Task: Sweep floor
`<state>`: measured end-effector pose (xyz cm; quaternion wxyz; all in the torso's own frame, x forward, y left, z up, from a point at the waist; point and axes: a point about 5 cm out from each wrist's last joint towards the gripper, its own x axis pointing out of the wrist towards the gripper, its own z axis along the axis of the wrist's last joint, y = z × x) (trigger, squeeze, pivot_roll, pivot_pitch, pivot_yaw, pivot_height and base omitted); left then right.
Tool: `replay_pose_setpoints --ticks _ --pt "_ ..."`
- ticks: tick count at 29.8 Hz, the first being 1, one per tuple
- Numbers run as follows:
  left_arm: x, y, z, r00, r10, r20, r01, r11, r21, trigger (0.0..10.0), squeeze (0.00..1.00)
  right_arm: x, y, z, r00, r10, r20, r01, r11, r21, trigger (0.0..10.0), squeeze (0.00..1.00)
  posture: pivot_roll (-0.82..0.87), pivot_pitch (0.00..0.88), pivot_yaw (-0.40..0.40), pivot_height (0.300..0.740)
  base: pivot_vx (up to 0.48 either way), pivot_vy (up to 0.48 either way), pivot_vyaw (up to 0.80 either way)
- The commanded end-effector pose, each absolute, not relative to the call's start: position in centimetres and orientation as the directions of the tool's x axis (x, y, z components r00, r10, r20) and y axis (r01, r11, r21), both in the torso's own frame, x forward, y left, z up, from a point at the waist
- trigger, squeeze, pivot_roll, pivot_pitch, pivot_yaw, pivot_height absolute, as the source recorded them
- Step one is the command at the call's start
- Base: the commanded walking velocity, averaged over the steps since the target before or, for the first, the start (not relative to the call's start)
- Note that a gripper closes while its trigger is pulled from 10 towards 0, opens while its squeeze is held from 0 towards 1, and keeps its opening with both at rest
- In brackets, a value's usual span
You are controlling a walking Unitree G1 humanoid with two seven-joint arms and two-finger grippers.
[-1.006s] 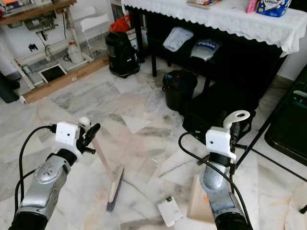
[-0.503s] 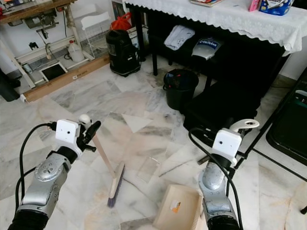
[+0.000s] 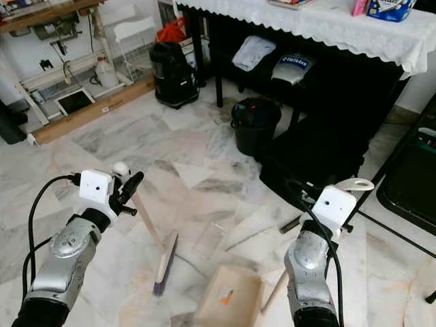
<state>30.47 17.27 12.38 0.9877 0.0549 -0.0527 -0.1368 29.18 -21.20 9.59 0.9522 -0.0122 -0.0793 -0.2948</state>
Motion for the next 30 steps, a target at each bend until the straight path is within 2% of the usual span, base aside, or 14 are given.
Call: replay_pose_setpoints --ticks 1,9,13,30 --pt "30.7 17.5 13.2 0.953 -0.274 0.129 0.257 0.957 0.133 10.0 0.0 29.5 -21.1 10.6 0.815 -0.552 0.178 0.552 0.832 0.056 10.0 0.0 -0.05 0.084 0.073 0.74 0.0 0.0 0.0" --pt "30.7 17.4 13.3 0.953 -0.272 0.133 0.256 0.958 0.131 10.0 0.0 29.7 -21.5 10.9 0.823 -0.54 0.177 0.541 0.84 0.043 10.0 0.0 -0.05 0.083 0.072 0.74 0.0 0.0 0.0" --pt "30.7 17.4 13.2 0.953 -0.272 0.133 0.256 0.958 0.129 10.0 0.0 30.0 -21.7 11.4 0.834 -0.508 0.213 0.523 0.852 -0.015 10.0 0.0 -0.04 0.082 0.071 0.74 0.0 0.0 0.0" --pt "30.7 17.3 13.2 0.952 -0.278 0.129 0.263 0.957 0.125 10.0 0.0 30.6 -20.2 11.4 0.905 -0.386 0.18 0.397 0.917 -0.027 10.0 0.0 -0.05 0.079 0.069 0.74 0.0 0.0 0.0"
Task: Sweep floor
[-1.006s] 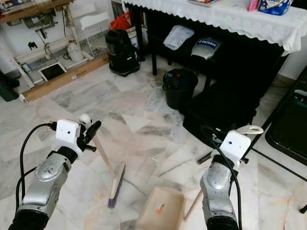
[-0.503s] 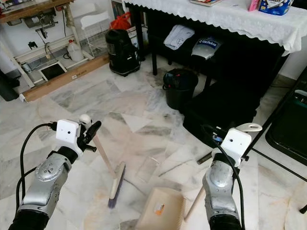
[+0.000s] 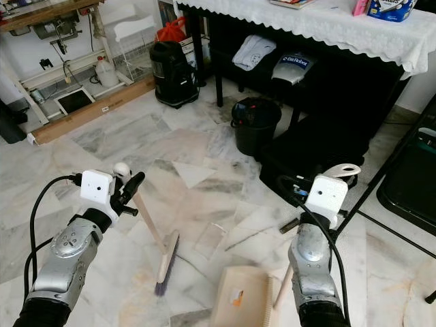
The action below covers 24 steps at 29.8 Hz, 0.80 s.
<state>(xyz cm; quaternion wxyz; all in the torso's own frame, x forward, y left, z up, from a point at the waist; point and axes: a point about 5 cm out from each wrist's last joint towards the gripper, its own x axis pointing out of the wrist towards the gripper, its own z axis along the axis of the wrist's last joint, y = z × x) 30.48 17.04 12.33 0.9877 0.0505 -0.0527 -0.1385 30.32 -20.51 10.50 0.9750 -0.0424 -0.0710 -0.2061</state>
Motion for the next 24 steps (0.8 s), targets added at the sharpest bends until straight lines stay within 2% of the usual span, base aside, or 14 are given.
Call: replay_pose_setpoints --ticks 1,15,24 --pt "30.69 17.27 13.18 0.952 -0.278 0.129 0.263 0.957 0.125 10.0 0.0 30.66 -20.15 11.34 0.908 -0.382 0.175 0.392 0.92 -0.025 10.0 0.0 -0.05 0.078 0.069 0.74 0.0 0.0 0.0" --pt "30.66 17.17 13.05 0.951 -0.287 0.118 0.272 0.954 0.123 10.0 0.0 31.07 -19.93 11.57 0.932 -0.335 0.14 0.341 0.94 -0.021 10.0 0.0 -0.05 0.078 0.069 0.74 0.0 0.0 0.0" --pt "30.68 17.11 12.97 0.95 -0.291 0.114 0.278 0.953 0.121 10.0 0.0 31.43 -19.84 11.32 0.938 -0.342 0.054 0.343 0.939 -0.029 10.0 0.0 -0.04 0.077 0.069 0.74 0.0 0.0 0.0"
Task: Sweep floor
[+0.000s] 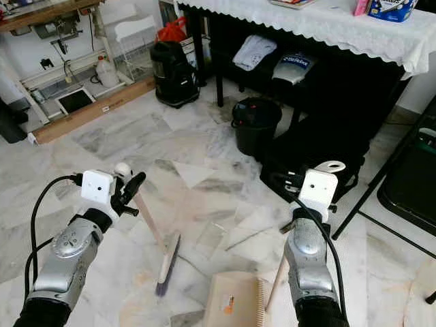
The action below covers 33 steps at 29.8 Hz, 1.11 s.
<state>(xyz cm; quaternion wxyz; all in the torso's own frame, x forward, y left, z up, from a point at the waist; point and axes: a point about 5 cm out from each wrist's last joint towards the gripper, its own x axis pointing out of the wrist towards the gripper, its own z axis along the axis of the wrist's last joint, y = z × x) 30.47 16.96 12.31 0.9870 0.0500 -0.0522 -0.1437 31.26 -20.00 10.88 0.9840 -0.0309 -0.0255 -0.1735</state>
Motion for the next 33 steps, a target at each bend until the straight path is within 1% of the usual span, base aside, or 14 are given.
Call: replay_pose_setpoints --ticks 1,10,18,19,33 --pt "30.68 17.1 12.96 0.95 -0.292 0.113 0.278 0.953 0.121 10.0 0.0 31.47 -19.85 11.34 0.938 -0.343 0.048 0.345 0.938 -0.021 10.0 0.0 -0.04 0.077 0.069 0.74 0.0 0.0 0.0" --pt "30.67 17.19 12.89 0.95 -0.293 0.108 0.28 0.952 0.122 10.0 0.0 31.74 -20.09 11.43 0.927 -0.375 -0.028 0.375 0.927 0.011 10.0 0.0 -0.04 0.078 0.069 0.74 0.0 0.0 0.0" --pt "30.72 17.14 12.86 0.949 -0.296 0.107 0.283 0.952 0.12 10.0 0.0 31.95 -19.94 11.13 0.922 -0.37 -0.117 0.376 0.925 0.042 10.0 0.0 -0.04 0.075 0.068 0.74 0.0 0.0 0.0" --pt "30.74 17.14 12.86 0.949 -0.296 0.107 0.283 0.952 0.12 10.0 0.0 32.05 -19.82 10.97 0.922 -0.358 -0.146 0.367 0.929 0.042 10.0 0.0 -0.04 0.073 0.068 0.74 0.0 0.0 0.0" --pt "30.69 17.2 12.82 0.95 -0.295 0.104 0.282 0.952 0.121 10.0 0.0 32.11 -19.95 10.84 0.899 -0.37 -0.236 0.398 0.914 0.084 10.0 0.0 -0.04 0.072 0.066 0.74 0.0 0.0 0.0"
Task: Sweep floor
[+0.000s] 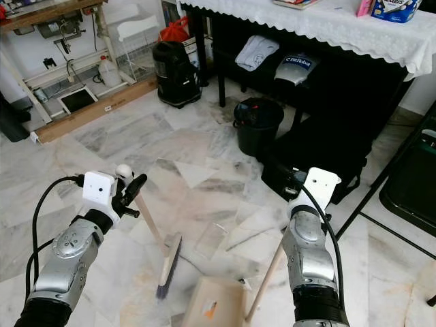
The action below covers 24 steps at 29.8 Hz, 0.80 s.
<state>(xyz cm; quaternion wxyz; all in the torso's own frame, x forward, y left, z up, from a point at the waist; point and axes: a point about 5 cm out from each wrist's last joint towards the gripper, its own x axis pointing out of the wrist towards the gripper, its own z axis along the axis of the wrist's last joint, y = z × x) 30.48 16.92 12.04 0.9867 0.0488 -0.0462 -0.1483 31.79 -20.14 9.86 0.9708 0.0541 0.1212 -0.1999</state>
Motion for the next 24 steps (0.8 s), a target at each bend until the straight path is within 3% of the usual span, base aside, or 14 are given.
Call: replay_pose_setpoints --ticks 1,6,12,24 --pt "30.7 17.2 12.8 0.95 -0.295 0.104 0.282 0.952 0.121 10.0 0.0 32.1 -20.0 10.9 0.899 -0.371 -0.233 0.399 0.913 0.087 10.0 0.0 -0.04 0.072 0.066 0.74 0.0 0.0 0.0" --pt "30.8 17.1 12.8 0.95 -0.295 0.106 0.283 0.952 0.12 10.0 0.0 32.4 -19.9 12.3 0.921 -0.364 -0.139 0.38 0.917 0.122 10.0 0.0 -0.04 0.071 0.067 0.74 0.0 0.0 0.0" --pt "30.7 17.1 12.8 0.949 -0.296 0.106 0.283 0.951 0.12 10.0 0.0 32.6 -19.4 14.3 0.94 -0.341 0.003 0.341 0.939 0.038 10.0 0.0 -0.04 0.07 0.067 0.74 0.0 0.0 0.0" --pt "30.9 16.9 12.7 0.949 -0.299 0.103 0.287 0.951 0.116 10.0 0.0 32.5 -19.3 12.7 0.939 -0.305 -0.158 0.308 0.952 -0.006 10.0 0.0 -0.05 0.07 0.065 0.74 0.0 0.0 0.0"
